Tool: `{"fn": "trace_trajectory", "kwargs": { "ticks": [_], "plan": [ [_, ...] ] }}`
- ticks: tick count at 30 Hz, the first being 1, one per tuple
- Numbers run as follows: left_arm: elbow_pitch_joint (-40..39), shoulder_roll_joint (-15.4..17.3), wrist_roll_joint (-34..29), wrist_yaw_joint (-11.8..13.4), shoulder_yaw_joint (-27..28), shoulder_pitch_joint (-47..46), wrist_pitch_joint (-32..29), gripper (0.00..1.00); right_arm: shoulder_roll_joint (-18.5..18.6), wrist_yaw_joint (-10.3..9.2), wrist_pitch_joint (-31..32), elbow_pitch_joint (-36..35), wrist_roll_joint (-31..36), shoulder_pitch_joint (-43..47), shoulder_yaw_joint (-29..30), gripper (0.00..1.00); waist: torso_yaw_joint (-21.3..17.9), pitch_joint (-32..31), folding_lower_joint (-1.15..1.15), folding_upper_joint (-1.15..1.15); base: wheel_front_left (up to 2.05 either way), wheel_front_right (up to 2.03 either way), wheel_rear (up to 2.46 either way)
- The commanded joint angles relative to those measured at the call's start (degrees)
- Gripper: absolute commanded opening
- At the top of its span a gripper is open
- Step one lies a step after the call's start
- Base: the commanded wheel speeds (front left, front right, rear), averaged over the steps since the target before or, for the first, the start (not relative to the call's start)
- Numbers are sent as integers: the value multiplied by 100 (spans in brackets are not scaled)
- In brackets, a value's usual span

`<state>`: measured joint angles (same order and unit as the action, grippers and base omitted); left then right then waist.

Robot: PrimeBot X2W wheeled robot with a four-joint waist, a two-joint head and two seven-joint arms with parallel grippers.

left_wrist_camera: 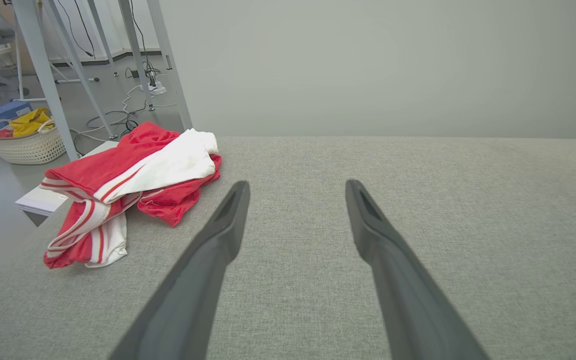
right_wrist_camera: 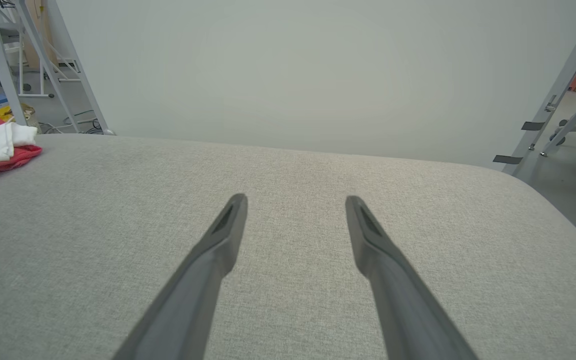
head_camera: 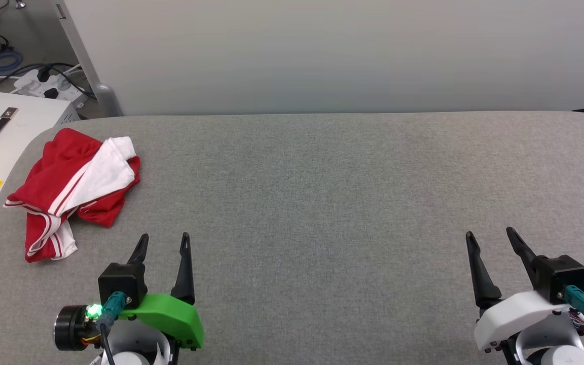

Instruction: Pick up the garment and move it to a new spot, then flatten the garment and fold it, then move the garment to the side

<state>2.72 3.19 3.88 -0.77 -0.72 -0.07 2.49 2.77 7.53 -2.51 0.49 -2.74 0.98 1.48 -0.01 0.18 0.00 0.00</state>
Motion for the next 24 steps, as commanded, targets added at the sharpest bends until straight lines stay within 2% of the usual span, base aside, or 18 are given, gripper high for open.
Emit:
{"fn": "trace_trajectory", "kwargs": {
  "ticks": [1,24],
  "plan": [
    [17,-7,89,-31,-6,-25,60,100,5,0,-76,-27,-66,1,13,100,0,1,0,0,0,0,0],
    [77,-12,466,-146,-76,8,331,100,6,-1,-342,-215,-201,57,65,100,19,-25,0,0,0,0,0]
  ]
}}
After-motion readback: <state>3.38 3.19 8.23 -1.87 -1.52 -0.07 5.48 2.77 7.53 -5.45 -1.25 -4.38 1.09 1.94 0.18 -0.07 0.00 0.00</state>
